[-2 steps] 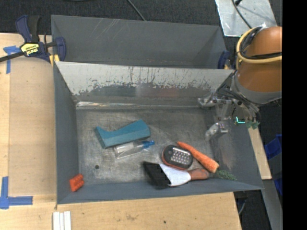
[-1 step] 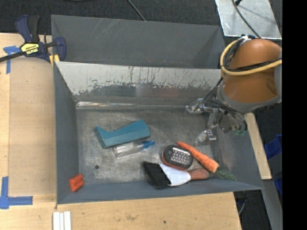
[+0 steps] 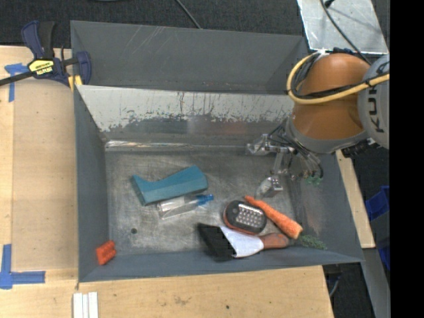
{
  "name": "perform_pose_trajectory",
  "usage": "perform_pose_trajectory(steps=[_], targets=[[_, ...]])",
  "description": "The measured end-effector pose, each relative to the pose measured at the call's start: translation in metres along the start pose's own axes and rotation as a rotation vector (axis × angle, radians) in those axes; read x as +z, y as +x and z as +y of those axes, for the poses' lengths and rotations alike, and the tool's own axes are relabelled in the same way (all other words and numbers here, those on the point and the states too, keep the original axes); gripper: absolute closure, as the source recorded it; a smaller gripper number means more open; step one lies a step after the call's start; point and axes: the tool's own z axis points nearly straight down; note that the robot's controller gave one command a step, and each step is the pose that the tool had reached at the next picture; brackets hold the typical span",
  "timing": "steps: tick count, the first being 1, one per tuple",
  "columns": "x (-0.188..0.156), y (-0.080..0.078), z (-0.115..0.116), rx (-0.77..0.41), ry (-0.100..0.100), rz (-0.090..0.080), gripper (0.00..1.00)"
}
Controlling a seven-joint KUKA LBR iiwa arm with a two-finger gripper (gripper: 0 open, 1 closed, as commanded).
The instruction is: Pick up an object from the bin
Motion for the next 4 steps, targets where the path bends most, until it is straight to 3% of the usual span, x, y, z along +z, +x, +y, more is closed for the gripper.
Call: perform_pose_trajectory(steps=[1,2,3,4], targets=[[0.038,0.021,0.005,-0.178,0.001,-0.001,0.0],[0.048,0.046,0.026,0.038,0.004,-0.003,1.0],[0.048,0.045,0.026,0.037,0.004,-0.003,1.0],[0.013,0.051,0.033,0.05,0.001,0.005,1.0]])
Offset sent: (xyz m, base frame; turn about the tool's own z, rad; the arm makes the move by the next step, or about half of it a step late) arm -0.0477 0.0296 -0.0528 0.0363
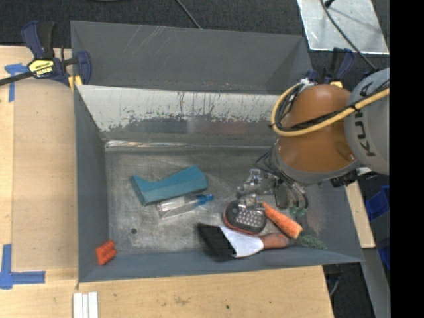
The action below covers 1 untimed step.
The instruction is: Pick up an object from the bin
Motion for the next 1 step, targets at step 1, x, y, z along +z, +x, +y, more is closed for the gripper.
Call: perform_pose_trajectory(steps=[1], targets=[[-0.0236,-0.0105,0.0014,-0.007,0.0,-0.011,1.0]])
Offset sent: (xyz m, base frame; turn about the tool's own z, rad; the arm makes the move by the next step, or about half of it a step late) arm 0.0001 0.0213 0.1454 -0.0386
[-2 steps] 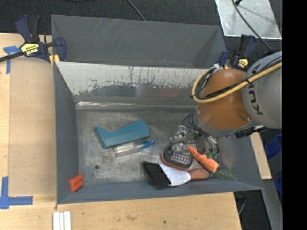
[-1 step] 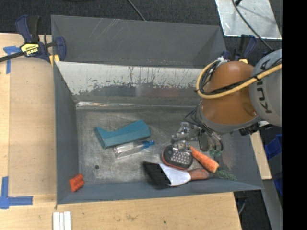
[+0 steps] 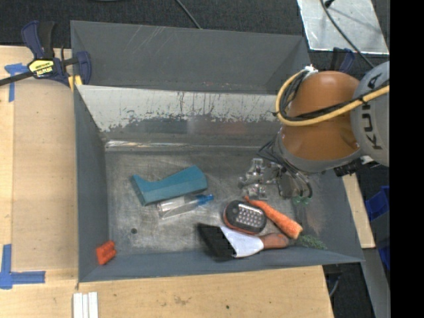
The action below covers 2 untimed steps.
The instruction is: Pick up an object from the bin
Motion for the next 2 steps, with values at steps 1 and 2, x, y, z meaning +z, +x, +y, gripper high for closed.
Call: perform_pose_trajectory(steps=[1,2], targets=[[-0.024,0.006,0.006,-0.012,0.0,0.018,1.0],[0.064,0.02,0.05,-0.08,0.001,0.012,0.0]])
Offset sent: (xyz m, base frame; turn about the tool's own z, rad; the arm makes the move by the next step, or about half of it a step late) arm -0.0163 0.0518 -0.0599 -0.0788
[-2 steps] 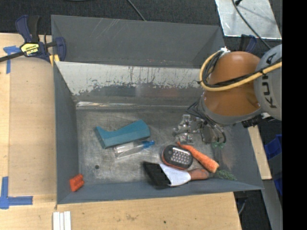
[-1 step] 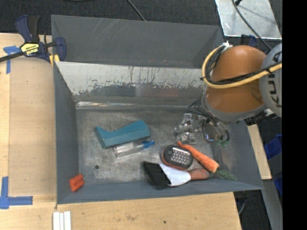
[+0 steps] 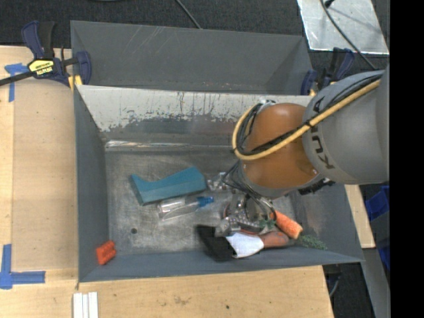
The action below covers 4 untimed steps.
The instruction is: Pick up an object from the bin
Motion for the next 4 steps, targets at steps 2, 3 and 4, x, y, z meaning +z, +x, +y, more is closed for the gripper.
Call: perform_pose_trajectory(steps=[2,3,4], targets=[[0.016,0.004,0.083,0.094,0.003,-0.003,1.0],[0.016,0.004,0.083,0.093,0.003,-0.003,1.0],[-0.021,0.004,0.078,0.093,-0.001,-0.003,1.0]])
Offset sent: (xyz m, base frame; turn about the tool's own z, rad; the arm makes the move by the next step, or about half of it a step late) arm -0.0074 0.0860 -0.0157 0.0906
